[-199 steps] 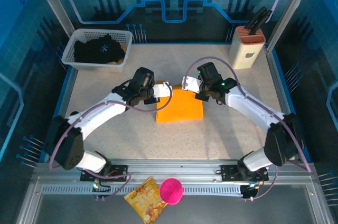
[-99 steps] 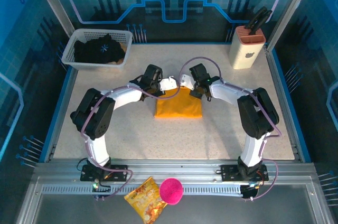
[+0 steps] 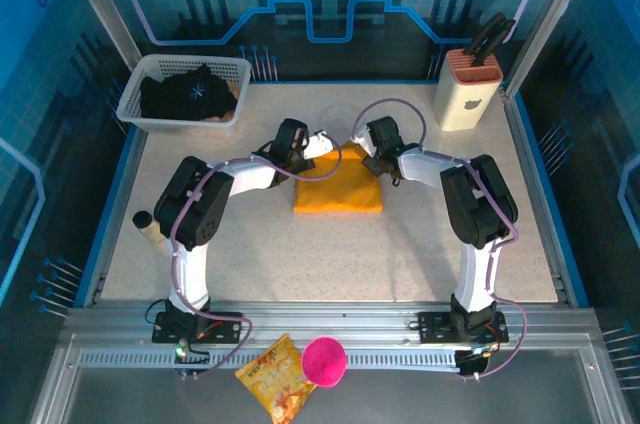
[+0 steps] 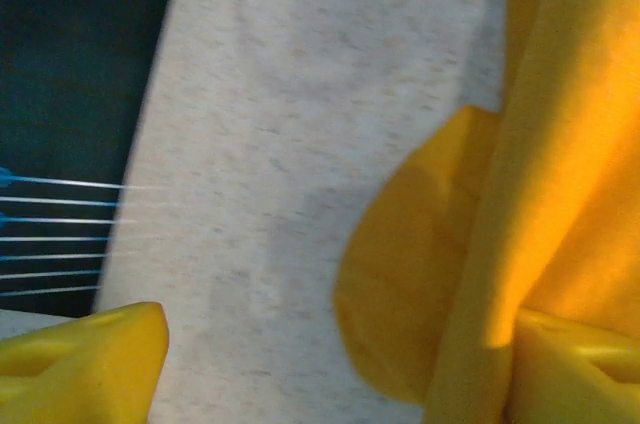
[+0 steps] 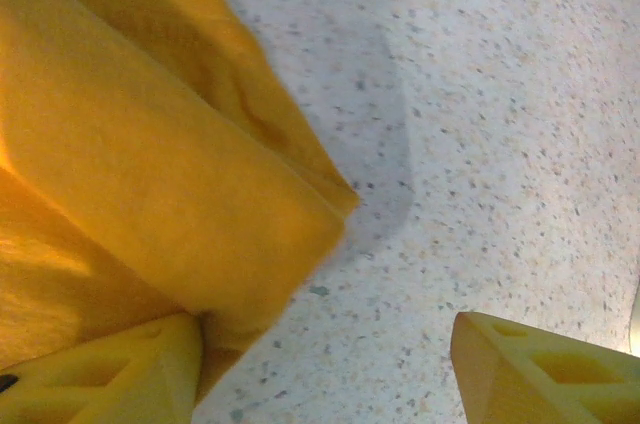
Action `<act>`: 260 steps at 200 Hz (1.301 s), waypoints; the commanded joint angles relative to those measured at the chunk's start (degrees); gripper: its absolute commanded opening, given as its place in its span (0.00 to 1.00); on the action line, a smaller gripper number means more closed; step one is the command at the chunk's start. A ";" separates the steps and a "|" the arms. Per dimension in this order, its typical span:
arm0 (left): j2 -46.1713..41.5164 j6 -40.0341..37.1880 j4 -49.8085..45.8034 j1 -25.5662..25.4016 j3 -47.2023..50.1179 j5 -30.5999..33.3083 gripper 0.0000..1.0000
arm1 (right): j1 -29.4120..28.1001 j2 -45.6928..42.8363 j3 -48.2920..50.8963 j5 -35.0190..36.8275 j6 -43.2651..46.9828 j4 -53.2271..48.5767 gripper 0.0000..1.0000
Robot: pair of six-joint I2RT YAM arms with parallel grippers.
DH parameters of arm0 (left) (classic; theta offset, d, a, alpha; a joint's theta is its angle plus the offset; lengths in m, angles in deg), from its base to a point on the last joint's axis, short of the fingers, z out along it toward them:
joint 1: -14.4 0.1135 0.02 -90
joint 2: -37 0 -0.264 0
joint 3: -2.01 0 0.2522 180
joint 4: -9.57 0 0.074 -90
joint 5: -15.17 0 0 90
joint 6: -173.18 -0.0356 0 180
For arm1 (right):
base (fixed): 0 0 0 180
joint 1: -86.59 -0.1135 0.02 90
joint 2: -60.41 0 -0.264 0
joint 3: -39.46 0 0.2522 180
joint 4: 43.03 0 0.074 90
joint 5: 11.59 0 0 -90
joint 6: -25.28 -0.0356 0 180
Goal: Fold and stack the t-shirts
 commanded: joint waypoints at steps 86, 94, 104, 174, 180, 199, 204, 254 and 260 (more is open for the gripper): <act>-27.89 43.60 -33.23 0.60 -3.56 0.32 0.95 | 3.50 -22.50 -2.63 -19.38 -40.80 -33.23 0.68; -28.57 49.65 -38.34 0.24 -4.16 -0.03 0.95 | 2.67 -23.80 -0.14 -20.89 -42.46 -33.22 0.67; -29.15 57.45 -43.56 0.05 -4.23 0.12 0.95 | 1.72 -25.11 2.68 -21.77 -44.98 -33.10 0.65; -20.71 77.92 -52.36 -4.41 -1.16 -8.63 0.80 | -3.88 -19.00 6.09 -21.20 -51.30 -29.76 0.54; -19.36 78.36 -51.72 -4.90 -1.02 -8.02 0.80 | -4.22 -17.80 5.80 -21.00 -51.39 -29.42 0.54; -14.84 79.07 -50.80 -5.70 -1.85 -5.53 0.80 | -4.69 -14.25 5.00 -20.24 -51.48 -28.10 0.52; -13.63 79.11 -50.78 -5.78 -2.23 -4.95 0.81 | -4.67 -13.30 4.77 -20.01 -51.56 -27.87 0.52; -1.54 78.24 -49.29 -5.62 -7.09 -2.78 0.43 | -4.63 -4.89 1.80 -19.62 -51.05 -25.00 0.41; -0.07 78.32 -49.38 -5.57 -7.92 -2.42 0.40 | -4.56 -3.85 1.24 -19.68 -50.87 -24.90 0.37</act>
